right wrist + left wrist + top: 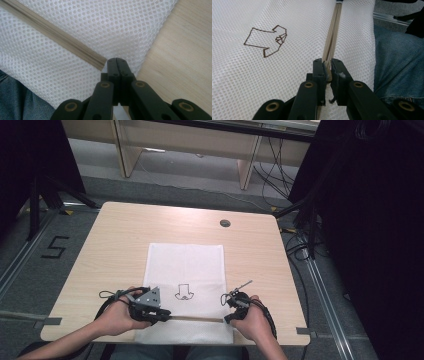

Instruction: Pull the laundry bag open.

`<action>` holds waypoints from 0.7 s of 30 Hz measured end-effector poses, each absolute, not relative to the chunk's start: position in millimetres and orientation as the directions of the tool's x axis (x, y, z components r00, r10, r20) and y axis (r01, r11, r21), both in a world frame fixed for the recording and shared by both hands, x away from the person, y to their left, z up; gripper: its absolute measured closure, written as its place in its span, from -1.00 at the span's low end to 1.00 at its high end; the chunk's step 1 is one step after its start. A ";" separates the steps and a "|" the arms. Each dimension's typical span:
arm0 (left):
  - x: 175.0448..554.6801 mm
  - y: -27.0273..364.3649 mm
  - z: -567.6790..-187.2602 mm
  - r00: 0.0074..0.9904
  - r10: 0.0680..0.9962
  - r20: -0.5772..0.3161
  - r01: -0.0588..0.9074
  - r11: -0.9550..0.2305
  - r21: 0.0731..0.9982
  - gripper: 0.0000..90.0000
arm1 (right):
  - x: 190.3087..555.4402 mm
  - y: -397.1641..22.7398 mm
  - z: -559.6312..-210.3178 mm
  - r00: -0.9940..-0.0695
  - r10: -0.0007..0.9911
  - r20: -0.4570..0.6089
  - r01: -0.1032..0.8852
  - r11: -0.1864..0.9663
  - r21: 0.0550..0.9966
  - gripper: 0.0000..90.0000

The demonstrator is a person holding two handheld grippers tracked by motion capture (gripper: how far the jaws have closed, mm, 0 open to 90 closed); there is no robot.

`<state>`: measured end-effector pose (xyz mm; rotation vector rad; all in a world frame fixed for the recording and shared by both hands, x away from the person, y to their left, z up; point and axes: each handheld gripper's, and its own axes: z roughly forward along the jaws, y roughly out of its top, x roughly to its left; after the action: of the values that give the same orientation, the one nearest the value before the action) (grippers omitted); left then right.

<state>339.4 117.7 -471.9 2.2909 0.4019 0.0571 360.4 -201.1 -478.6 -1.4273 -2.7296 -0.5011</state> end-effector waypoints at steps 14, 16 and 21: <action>335.0 136.1 -475.2 0.936 0.339 -0.095 0.299 -0.621 0.725 0.82 | 360.3 -201.0 -478.6 -0.584 0.795 0.164 0.802 0.533 0.271 1.00; 334.7 138.6 -475.6 0.933 0.344 -0.102 0.306 -0.614 0.728 0.82 | 360.3 -200.9 -478.6 -0.581 0.798 0.162 0.804 0.530 0.271 1.00; 334.0 142.6 -475.2 0.934 0.344 -0.090 0.301 -0.629 0.717 0.82 | 360.2 -201.0 -478.6 -0.582 0.798 0.160 0.803 0.531 0.272 1.00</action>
<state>334.0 142.6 -475.2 2.2904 0.4543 0.0703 360.2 -201.0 -478.6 -1.4294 -2.7346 -0.4992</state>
